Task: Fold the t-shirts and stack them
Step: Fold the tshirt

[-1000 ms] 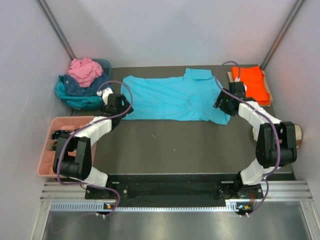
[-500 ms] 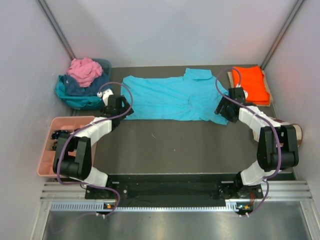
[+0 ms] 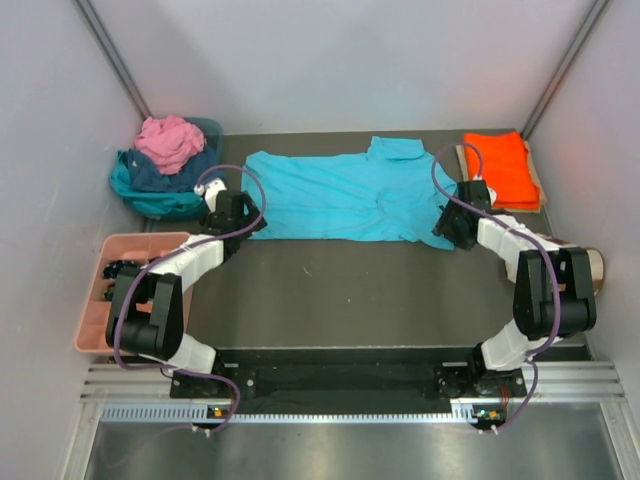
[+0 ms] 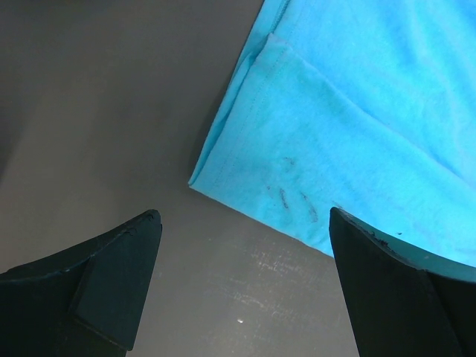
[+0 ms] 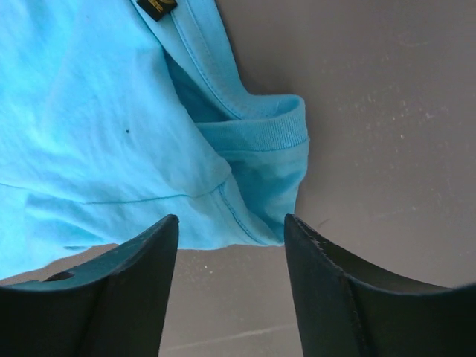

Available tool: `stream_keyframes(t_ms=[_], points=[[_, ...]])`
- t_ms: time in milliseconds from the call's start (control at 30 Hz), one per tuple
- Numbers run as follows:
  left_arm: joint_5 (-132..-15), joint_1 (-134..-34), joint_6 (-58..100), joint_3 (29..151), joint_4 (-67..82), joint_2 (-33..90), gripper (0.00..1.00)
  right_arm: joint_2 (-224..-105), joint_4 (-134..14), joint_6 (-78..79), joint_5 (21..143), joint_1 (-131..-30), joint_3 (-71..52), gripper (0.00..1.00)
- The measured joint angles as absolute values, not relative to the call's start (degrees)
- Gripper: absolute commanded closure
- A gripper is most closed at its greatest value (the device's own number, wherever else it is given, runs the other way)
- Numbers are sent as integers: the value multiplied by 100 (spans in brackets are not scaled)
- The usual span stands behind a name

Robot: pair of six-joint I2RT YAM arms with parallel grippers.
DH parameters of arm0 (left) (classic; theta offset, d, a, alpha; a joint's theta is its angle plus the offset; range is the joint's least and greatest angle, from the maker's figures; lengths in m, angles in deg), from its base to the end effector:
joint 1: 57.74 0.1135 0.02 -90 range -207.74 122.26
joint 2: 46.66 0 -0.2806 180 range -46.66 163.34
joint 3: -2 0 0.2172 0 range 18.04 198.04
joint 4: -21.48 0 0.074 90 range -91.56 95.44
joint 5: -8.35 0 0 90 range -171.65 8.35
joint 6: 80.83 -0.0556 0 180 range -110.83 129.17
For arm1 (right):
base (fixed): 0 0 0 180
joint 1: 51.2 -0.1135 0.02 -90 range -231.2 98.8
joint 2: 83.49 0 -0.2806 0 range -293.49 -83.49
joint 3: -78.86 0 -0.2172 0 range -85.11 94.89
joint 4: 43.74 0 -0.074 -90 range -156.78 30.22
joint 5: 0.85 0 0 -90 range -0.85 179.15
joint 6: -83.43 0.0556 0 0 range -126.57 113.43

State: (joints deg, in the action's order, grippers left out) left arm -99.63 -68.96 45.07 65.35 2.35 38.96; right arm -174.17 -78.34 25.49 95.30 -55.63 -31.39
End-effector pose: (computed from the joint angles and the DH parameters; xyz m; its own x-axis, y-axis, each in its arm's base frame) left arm 0.2925 -0.0405 0.2271 -0.5008 -0.4693 -0.7273 -0.4144 0.8677 -0.2745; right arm 0.2989 0.0172 0.2099 -0.7053 0.4747 -0.5265 0.4225 0.8779 0.2256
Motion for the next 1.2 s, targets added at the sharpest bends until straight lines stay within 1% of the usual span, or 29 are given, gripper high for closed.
stream_keyframes(t_ms=[233, 333, 367, 433, 467, 533, 567, 633, 667, 900, 1000, 1133, 1200], points=[[-10048, -6894, 4501, 6482, 187, 3896, 1, -17443, -7815, 2546, 9526, -5559, -3229, 51], [-10057, -6894, 4501, 6482, 182, 3896, 1, -17467, -7810, 2544, 9530, -5559, -3236, 57], [-10057, -6894, 4501, 6482, 176, 3896, 1, -17484, -7799, 2544, 9530, -5559, -3242, 62], [-10059, -6894, 4498, 6482, 158, 3894, 1, -17515, -7784, 2540, 9535, -5559, -3268, 64], [-10061, -6894, 4501, 6482, 152, 3894, 1, -17526, -7780, 2544, 9535, -5559, -3275, 71], [-10064, -6894, 4498, 6482, 134, 3892, 1, -17528, -7771, 2535, 9537, -5559, -3295, 80], [-10074, -6894, 4498, 6482, 121, 3892, 1, -17528, -7775, 2538, 9539, -5559, -3297, 88], [-10107, -6894, 4492, 6482, 102, 3892, 1, -17528, -7767, 2533, 9541, -5559, -3297, 99], [-10125, -6888, 4476, 6482, 93, 3892, 1, -17528, -7764, 2533, 9541, -5559, -3297, 100], [-10217, -6662, 4328, 6486, 14, 3911, 1, -17550, -7760, 2546, 9533, -5559, -3297, 100], [-10208, -6520, 4282, 6530, -58, 3981, 4, -17554, -7760, 2546, 9530, -5559, -3297, 100], [-10164, -6448, 4227, 6598, -62, 4202, 13, -17578, -7751, 2549, 9524, -5559, -3297, 100], [-10068, -6450, 4223, 6629, -54, 4368, 14, -17598, -7751, 2549, 9506, -5559, -3297, 100]])
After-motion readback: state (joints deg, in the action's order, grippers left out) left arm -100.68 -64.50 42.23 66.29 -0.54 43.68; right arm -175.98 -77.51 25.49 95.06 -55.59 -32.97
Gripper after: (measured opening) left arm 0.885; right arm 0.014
